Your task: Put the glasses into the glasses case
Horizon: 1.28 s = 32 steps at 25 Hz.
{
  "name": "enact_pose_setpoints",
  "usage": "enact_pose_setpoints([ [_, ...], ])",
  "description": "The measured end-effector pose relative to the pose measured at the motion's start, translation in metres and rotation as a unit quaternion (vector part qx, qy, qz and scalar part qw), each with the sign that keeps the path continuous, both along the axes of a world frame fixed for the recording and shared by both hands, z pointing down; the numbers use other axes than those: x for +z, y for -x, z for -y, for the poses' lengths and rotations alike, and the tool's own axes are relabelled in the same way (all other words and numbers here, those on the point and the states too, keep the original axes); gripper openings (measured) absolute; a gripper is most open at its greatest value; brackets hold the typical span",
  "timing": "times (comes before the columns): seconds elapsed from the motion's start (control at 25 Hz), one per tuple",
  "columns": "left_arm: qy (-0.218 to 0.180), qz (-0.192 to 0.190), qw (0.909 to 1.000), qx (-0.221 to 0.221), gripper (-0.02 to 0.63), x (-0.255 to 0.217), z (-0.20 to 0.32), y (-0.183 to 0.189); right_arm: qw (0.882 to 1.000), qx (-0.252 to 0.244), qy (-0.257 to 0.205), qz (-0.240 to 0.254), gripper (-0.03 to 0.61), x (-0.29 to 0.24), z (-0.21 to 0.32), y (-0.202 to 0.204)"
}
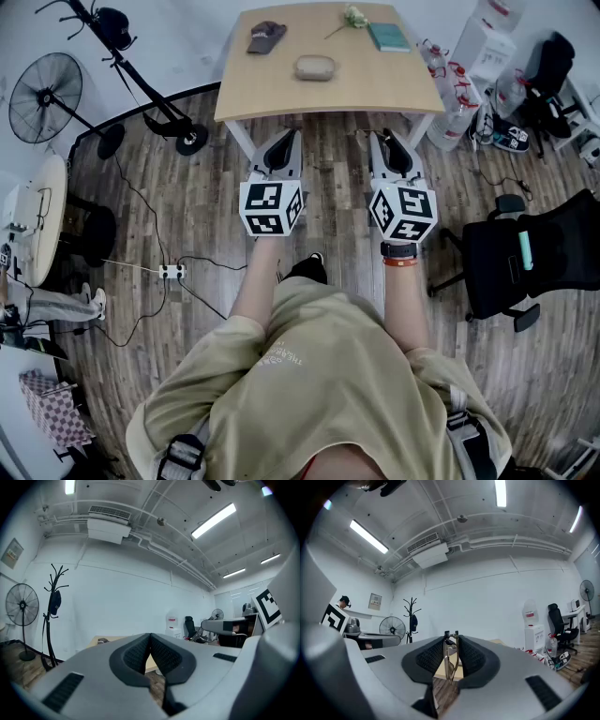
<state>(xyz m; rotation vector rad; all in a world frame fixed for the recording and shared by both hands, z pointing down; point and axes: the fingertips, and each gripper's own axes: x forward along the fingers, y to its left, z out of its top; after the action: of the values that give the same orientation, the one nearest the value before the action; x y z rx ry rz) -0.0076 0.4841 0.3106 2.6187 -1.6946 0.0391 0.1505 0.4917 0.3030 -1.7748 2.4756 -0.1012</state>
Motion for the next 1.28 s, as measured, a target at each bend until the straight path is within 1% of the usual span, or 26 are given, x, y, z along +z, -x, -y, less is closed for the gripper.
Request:
enact_pose_setpoints([
  [0.24, 0.012, -0.005, 0.9999, -0.001, 0.023, 0.015, 0.027, -0.006, 1.000, 0.001, 0.009, 0.004, 0.103, 0.012, 0.026, -0.006],
  [0.44, 0.016, -0.005, 0.9999, 0.002, 0.023, 0.034, 0.069, -0.009, 0.999, 0.008, 0.028, 0.020, 0.104, 0.036, 0.067, -0.009],
  [0.64, 0.020, -0.003, 0.9998, 0.006, 0.023, 0.048, 0.139, -0.008, 0.999, 0.009, 0.042, 0.024, 0.104, 0.048, 0.135, -0.002],
  [0.8, 0.028, -0.013, 0.9995, 0.006, 0.023, 0.050, 0.207, 0.000, 0.998, 0.006, 0.050, 0.027, 0.104, 0.048, 0.200, 0.010],
  [0.92, 0.035, -0.010, 0.9992, 0.015, 0.023, 0.049, 0.255, 0.008, 0.997, 0.009, 0.061, 0.036, 0.104, 0.049, 0.250, 0.021],
  [1.12, 0.043, -0.017, 0.9989, 0.011, 0.023, 0.049, 0.330, 0.034, 0.997, 0.003, 0.073, 0.034, 0.104, 0.049, 0.327, 0.050],
  [1.28, 0.052, -0.019, 0.9984, 0.007, 0.023, 0.056, 0.386, 0.049, 0.996, -0.001, 0.084, 0.033, 0.104, 0.056, 0.384, 0.065],
])
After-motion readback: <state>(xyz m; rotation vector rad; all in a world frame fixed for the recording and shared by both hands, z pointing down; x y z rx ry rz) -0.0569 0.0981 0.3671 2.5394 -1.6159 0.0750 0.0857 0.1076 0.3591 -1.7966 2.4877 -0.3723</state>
